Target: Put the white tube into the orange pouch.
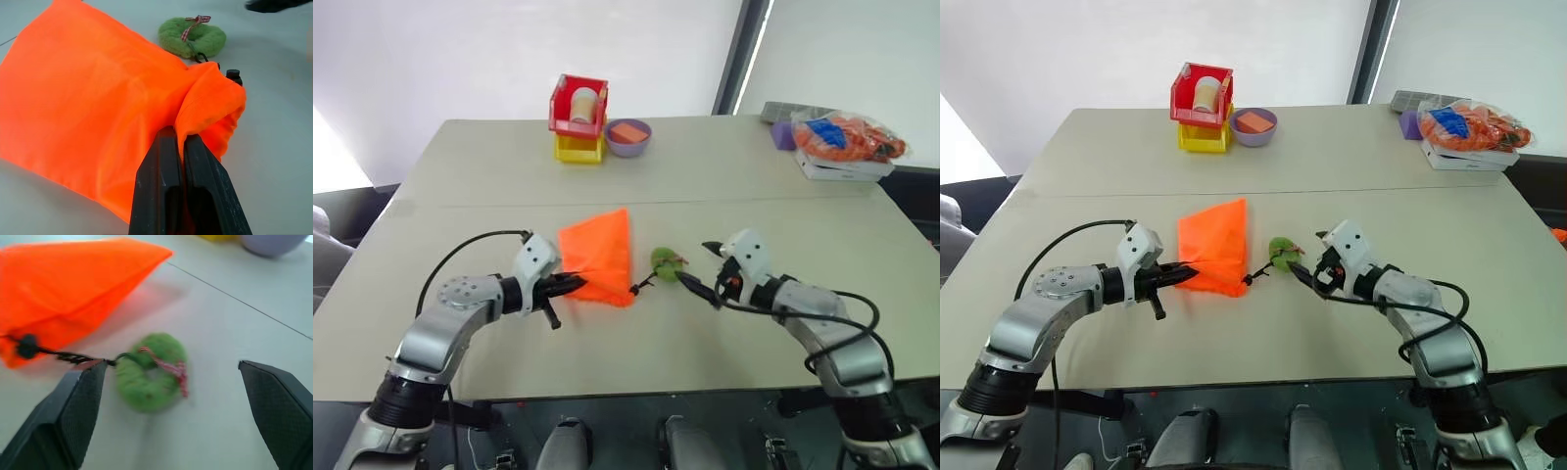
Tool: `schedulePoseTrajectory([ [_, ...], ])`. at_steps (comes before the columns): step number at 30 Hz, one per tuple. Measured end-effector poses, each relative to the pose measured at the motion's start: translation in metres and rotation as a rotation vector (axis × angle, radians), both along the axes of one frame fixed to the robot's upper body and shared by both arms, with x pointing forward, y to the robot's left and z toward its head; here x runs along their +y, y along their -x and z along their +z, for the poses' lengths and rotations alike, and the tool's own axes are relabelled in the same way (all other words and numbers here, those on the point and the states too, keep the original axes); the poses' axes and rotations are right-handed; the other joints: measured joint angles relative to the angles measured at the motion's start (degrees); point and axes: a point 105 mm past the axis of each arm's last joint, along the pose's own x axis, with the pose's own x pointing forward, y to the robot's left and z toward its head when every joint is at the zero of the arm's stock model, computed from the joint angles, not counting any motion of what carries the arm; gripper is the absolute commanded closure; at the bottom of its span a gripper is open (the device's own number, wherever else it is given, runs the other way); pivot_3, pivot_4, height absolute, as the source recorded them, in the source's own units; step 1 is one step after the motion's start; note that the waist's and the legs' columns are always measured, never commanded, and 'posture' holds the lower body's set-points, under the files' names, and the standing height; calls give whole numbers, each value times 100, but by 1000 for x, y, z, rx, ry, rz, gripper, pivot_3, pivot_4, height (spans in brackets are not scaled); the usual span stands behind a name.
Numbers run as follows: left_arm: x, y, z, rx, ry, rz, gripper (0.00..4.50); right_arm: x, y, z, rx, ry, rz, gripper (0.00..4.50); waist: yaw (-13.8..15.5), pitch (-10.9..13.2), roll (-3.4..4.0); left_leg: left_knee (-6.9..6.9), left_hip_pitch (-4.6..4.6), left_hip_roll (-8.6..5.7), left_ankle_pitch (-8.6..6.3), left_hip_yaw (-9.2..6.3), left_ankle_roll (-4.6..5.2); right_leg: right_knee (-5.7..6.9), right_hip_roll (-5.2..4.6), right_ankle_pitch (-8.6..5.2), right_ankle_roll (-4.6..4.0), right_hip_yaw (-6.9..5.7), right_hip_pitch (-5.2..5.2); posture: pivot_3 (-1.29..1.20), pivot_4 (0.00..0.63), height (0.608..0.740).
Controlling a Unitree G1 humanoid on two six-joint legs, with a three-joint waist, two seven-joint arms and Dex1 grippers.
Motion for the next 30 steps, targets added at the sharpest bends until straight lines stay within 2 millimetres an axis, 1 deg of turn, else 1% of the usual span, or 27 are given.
schedulePoseTrajectory([
  [2,-2,1,-2,8,2,-11,3943,2,0,-3,4,9,16,0,-2,0,0,-5,-5,1,0,0,0,0,2,-1,3,0,-4,0,150,740],
  [3,-2,1,-3,15,8,-18,3742,5,0,-5,4,18,34,0,-4,0,0,-7,-6,1,0,-1,1,0,3,-1,4,0,-5,0,150,740],
  [6,-4,3,-2,23,31,-31,2316,15,-1,-8,-10,58,95,0,-23,0,1,-7,-3,1,0,-1,1,3,4,-2,5,0,-5,0,150,740],
  [8,-4,2,1,20,57,-23,2316,19,-2,-12,-19,90,120,0,-21,0,0,-5,0,1,0,-1,1,6,5,-1,5,0,-4,0,150,740],
  [13,8,-2,15,19,148,26,2316,23,-7,-29,-9,174,141,0,-21,0,0,1,3,1,0,-1,1,8,4,-1,4,0,-1,0,150,740],
  [15,13,-3,20,22,180,43,2255,25,-9,-33,-9,191,147,543,-21,0,0,1,3,1,0,-1,1,8,5,-1,4,0,0,0,150,740],
  [16,14,-3,22,19,187,52,2255,25,-9,-35,-5,199,146,903,-21,0,0,0,3,1,0,-1,1,8,4,-1,4,0,0,0,150,740],
  [18,18,-5,23,15,189,72,2255,24,-10,-41,0,225,139,1881,-18,0,0,0,3,1,0,-1,1,8,5,-1,4,0,0,0,150,740],
  [23,20,-6,24,10,193,91,2255,21,-13,-38,-30,246,124,4469,-14,0,0,0,4,1,1,-1,1,8,5,0,4,0,3,0,150,740],
  [26,19,-8,24,6,209,104,2255,17,-13,-38,-35,240,103,4469,-5,0,0,0,6,1,1,-2,1,8,5,0,4,0,6,0,150,740],
  [28,17,-10,26,0,226,114,2255,8,-10,-34,-45,234,69,4469,14,0,0,1,4,0,1,-2,1,7,4,-1,5,0,8,0,150,740],
  [30,13,-12,28,-4,249,111,2255,-4,-6,-24,-58,191,24,4469,14,0,0,2,3,0,1,-2,0,5,4,-1,5,0,8,0,150,740],
])
